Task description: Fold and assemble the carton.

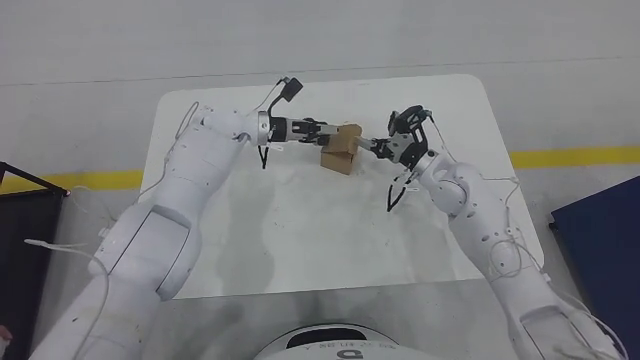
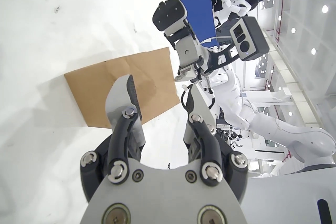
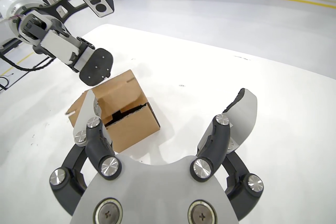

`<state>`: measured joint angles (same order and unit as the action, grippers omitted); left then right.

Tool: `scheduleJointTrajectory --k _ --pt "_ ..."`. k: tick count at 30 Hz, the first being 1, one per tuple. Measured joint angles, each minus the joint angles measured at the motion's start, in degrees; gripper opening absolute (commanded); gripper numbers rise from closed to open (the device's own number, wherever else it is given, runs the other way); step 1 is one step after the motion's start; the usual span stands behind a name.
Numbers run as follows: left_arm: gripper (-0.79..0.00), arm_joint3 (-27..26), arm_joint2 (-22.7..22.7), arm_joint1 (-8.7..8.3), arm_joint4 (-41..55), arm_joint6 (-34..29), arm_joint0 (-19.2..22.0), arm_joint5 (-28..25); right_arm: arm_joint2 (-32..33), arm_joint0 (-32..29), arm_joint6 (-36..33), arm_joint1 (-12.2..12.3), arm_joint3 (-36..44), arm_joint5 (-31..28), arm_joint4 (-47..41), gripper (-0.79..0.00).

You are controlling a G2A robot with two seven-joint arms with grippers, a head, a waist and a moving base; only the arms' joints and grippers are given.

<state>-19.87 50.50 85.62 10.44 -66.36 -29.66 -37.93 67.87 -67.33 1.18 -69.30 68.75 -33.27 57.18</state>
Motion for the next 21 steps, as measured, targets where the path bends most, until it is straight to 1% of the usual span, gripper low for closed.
scheduleJointTrajectory --k 1,3,5,9,11,12,18,21 --pt "-0.369 0.1 -0.1 0.01 0.1 0.0 0.1 0.0 0.3 -0.3 0.0 0.1 0.6 -0.4 0.1 -0.326" --pt "-0.382 0.2 -0.2 0.06 0.4 0.2 0.2 -0.2 0.6 -1.2 -0.1 0.3 2.2 -1.3 0.8 -0.342" --pt "-0.382 0.3 -0.3 0.14 0.6 0.3 0.2 -0.3 0.7 -1.9 -0.4 0.5 3.5 -2.6 1.0 -0.332" --pt "-0.385 0.7 -0.5 0.42 1.3 0.4 0.2 -0.4 1.0 -3.2 -0.9 0.9 5.7 -5.6 1.3 -0.286" --pt "-0.385 0.8 -0.5 0.55 1.7 0.5 0.2 -0.5 1.2 -3.8 -1.1 1.0 6.4 -6.3 1.7 -0.249" --pt "-0.388 0.8 -0.6 0.65 2.0 0.6 0.2 -0.6 1.3 -4.1 -1.3 1.1 6.8 -6.6 2.0 -0.209" --pt "-0.385 1.0 -0.9 1.11 2.7 0.8 0.0 -0.8 0.8 -5.2 -2.1 1.3 8.1 -6.7 3.1 -0.203" --pt "-0.382 1.0 -1.1 1.33 3.2 0.9 -0.2 -0.9 0.1 -5.1 -2.3 1.2 8.1 -6.6 3.3 -0.215"
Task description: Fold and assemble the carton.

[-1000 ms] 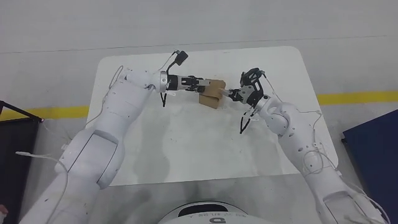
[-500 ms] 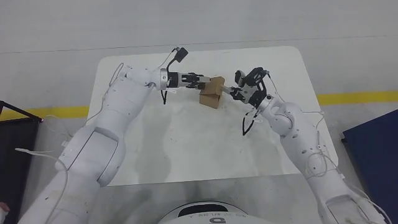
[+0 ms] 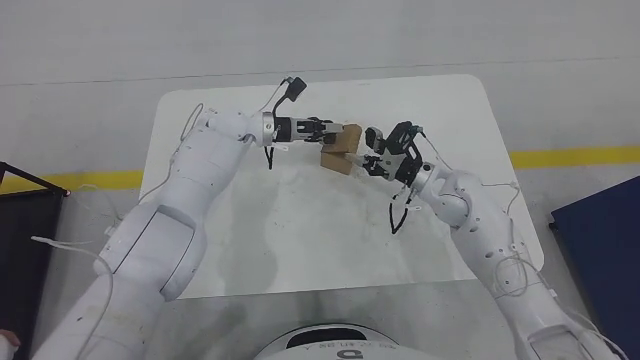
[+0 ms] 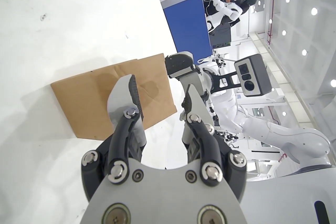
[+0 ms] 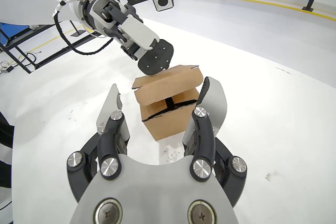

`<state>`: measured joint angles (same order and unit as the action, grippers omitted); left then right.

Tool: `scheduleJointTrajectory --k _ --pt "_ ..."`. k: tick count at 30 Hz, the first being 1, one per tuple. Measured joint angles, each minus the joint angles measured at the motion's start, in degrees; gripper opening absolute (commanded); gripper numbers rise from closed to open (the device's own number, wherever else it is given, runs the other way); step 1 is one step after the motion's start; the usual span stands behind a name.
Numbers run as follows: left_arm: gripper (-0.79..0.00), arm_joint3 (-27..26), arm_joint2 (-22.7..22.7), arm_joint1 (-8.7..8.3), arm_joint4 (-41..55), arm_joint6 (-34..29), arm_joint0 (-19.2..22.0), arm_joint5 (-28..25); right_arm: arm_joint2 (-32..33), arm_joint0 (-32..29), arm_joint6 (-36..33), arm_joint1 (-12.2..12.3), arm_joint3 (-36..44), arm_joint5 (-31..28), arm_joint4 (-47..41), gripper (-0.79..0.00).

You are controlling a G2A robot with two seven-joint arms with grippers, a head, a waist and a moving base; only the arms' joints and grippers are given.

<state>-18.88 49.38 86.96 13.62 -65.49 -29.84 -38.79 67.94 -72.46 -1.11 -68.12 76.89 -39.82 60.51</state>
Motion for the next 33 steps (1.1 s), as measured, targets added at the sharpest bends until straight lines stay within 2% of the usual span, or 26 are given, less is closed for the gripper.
scheduleJointTrajectory --k 9,13,15,18,25,33 --pt "-0.388 0.3 -0.3 0.69 1.6 0.4 -0.6 -0.4 -3.0 1.7 -0.2 -0.7 -1.8 -0.7 -1.3 -0.289" --pt "-0.385 0.3 -0.4 1.04 2.3 0.6 -0.8 -0.5 -3.9 2.7 0.1 -0.9 -2.6 -0.9 -1.8 -0.357" --pt "-0.379 0.4 -0.5 1.19 2.4 0.7 -0.9 -0.7 -4.1 3.0 0.2 -1.0 -3.0 -0.8 -2.0 -0.437" --pt "-0.369 0.6 -0.5 1.34 2.7 1.0 -0.9 -1.0 -4.1 3.3 -0.2 -1.1 -3.7 0.3 -3.0 -0.785" --pt "-0.339 2.1 0.4 0.91 3.1 3.0 -0.4 -3.0 -3.3 3.6 -5.5 -1.3 -4.2 5.2 -8.4 -0.785" --pt "-0.277 2.7 2.2 -0.75 3.0 5.7 -0.2 -5.7 -0.6 2.0 -10.7 -0.8 -0.3 8.5 -13.7 -0.785"
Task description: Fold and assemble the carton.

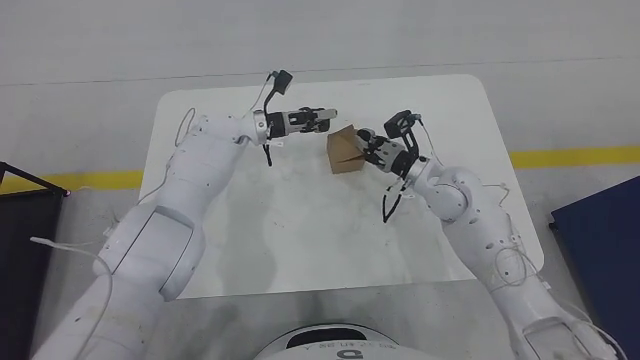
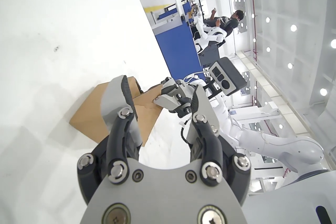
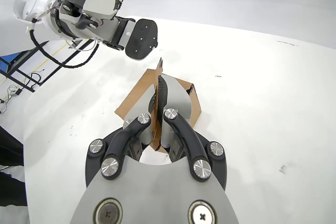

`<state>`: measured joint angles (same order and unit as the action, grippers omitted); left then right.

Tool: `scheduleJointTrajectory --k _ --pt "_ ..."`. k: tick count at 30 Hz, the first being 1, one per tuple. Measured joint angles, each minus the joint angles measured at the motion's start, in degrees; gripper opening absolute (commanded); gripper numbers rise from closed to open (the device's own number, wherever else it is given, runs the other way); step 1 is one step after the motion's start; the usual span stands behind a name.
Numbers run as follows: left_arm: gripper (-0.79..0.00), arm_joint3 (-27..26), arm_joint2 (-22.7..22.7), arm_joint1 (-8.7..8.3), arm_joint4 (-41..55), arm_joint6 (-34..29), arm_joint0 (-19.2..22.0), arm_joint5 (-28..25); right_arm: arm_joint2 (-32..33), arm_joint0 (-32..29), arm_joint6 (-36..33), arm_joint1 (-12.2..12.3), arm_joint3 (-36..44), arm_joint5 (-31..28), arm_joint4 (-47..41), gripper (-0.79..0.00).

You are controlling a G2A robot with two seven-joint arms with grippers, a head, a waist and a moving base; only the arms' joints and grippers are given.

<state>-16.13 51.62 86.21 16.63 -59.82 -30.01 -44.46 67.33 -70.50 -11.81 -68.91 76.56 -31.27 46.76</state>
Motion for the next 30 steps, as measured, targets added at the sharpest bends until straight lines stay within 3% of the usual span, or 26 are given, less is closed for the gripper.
scheduleJointTrajectory --k 6,7,9,10,19,30 --pt "-0.237 -2.6 0.6 -1.05 -0.1 -0.1 -1.2 0.1 1.8 -1.6 -7.4 0.3 4.8 5.6 -5.6 -0.785" --pt "-0.234 -3.1 0.6 -1.14 -0.2 -0.2 -1.5 0.2 1.9 -1.6 -8.4 0.3 5.2 6.4 -6.5 -0.523" --pt "-0.231 -4.1 0.7 -1.32 -0.1 -0.2 -1.9 0.2 2.0 -1.5 -10.0 0.3 5.5 7.4 -8.1 -0.126" --pt "-0.228 -4.5 0.7 -1.38 -0.1 -0.1 -2.1 0.1 2.0 -1.4 -10.2 0.3 5.6 7.3 -8.4 0.0" --pt "-0.225 -9.0 0.3 -1.47 -0.4 -0.8 -2.8 0.8 7.3 -3.7 -1.4 1.2 4.8 0.5 -8.0 0.0" --pt "-0.24 -9.2 -3.0 0.4 -2.9 -1.0 -2.4 3.9 4.2 -1.6 5.4 0.6 -2.5 4.8 1.8 -0.074"
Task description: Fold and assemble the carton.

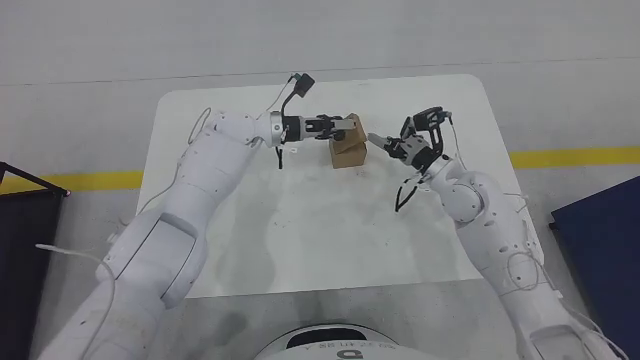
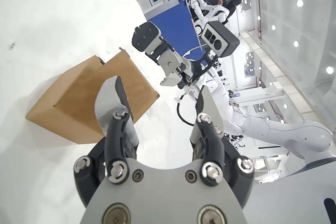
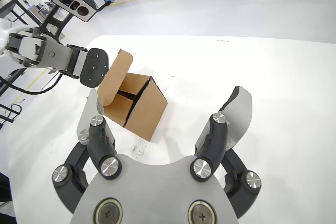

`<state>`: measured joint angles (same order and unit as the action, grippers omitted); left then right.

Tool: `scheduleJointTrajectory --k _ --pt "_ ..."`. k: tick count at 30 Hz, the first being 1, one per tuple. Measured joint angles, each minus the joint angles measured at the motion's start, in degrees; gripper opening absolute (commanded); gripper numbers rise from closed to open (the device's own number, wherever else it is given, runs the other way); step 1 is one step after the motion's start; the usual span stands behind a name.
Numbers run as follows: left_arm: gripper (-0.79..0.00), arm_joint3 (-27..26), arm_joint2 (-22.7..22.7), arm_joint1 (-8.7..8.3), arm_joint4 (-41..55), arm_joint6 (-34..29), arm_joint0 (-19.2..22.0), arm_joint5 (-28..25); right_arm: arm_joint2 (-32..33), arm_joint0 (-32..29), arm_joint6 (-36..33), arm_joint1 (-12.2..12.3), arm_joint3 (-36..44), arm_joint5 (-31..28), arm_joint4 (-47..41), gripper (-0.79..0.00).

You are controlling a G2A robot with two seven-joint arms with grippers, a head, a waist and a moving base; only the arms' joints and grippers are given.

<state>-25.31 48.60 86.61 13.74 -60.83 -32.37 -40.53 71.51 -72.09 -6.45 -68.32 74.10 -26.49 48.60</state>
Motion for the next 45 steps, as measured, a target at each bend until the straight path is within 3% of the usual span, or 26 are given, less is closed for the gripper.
scheduleJointTrajectory --k 6,11,18,32,45 --pt "-0.24 1.9 -0.6 0.63 -0.4 -0.2 1.2 0.3 -1.7 1.8 2.4 -0.6 -2.9 1.1 0.6 -0.12" --pt "-0.231 3.0 -0.8 1.07 -0.2 -0.5 1.8 0.3 -2.9 3.1 4.1 -1.0 -4.5 3.9 3.1 -0.12" --pt "-0.234 4.2 -0.8 1.58 0.3 -1.0 2.2 -0.2 -4.1 3.8 4.2 -1.3 -5.5 3.2 4.6 -0.135" --pt "-0.219 5.4 -0.7 2.19 0.8 -1.8 2.4 -0.9 -4.7 2.5 4.8 -0.9 -2.1 1.8 12.1 -0.126" --pt "-0.2 6.1 -0.5 2.49 0.3 -1.1 3.2 -1.8 -1.3 -0.2 7.2 -0.1 0.7 7.4 17.4 -0.126"
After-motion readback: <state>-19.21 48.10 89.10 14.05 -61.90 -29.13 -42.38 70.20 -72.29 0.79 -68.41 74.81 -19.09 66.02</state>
